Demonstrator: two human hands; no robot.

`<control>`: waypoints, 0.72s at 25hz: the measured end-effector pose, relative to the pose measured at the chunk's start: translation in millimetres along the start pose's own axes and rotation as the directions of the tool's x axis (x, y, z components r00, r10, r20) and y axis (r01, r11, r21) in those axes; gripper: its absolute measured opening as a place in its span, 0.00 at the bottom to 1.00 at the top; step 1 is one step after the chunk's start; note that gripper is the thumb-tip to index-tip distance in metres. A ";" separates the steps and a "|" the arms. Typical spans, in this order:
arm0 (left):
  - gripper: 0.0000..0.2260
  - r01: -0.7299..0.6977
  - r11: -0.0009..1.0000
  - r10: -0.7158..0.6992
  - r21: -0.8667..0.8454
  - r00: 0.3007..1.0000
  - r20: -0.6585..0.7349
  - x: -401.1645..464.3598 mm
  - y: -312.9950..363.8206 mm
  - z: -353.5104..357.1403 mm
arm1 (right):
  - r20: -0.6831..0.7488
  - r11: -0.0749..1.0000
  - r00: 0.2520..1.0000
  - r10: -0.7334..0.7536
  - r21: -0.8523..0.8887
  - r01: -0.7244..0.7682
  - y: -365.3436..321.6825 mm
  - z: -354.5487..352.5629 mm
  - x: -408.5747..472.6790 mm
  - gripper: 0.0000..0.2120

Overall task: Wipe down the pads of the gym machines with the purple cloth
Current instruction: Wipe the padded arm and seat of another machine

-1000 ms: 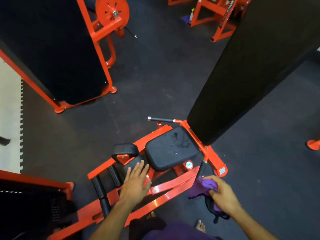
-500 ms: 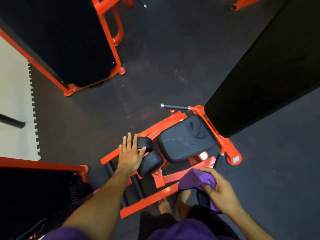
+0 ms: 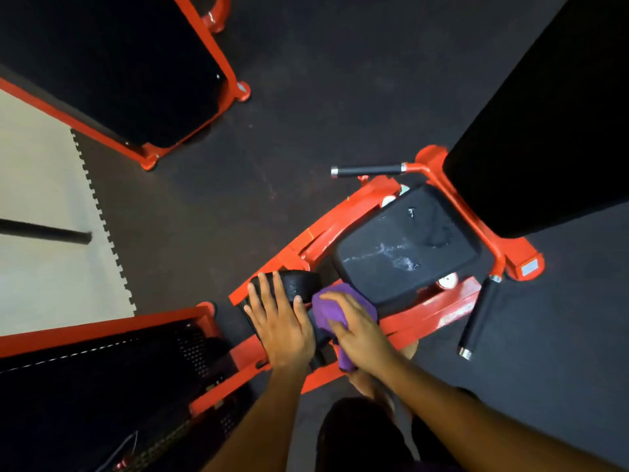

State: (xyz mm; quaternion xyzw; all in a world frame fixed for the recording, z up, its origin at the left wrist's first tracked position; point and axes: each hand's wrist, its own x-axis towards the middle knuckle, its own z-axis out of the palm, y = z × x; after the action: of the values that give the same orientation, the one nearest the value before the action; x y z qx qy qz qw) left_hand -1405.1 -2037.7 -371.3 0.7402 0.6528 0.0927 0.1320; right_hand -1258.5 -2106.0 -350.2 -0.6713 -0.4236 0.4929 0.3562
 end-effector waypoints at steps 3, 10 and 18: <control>0.27 -0.022 0.999 0.023 0.023 0.999 -0.046 -2.5 -3.0 4.9 | -0.001 0.937 0.942 0.334 0.107 -0.332 27.7 12.2 60.3 0.19; 0.27 -0.025 0.998 0.028 0.056 0.998 -0.061 -2.1 -2.7 8.2 | 0.113 0.876 0.874 0.473 0.039 -0.480 54.4 12.3 103.0 0.10; 0.27 -0.025 0.997 0.026 0.068 0.999 -0.022 -2.7 -2.7 8.4 | -0.075 0.943 0.940 0.332 0.062 -0.327 47.2 18.9 75.6 0.18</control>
State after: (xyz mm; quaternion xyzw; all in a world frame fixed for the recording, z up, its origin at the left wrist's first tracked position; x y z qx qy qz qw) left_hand -1405.4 -2040.7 -380.0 0.7514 0.6475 0.0805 0.0982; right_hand -1254.6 -2053.7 -424.6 -0.7441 -0.2776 0.5268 0.3027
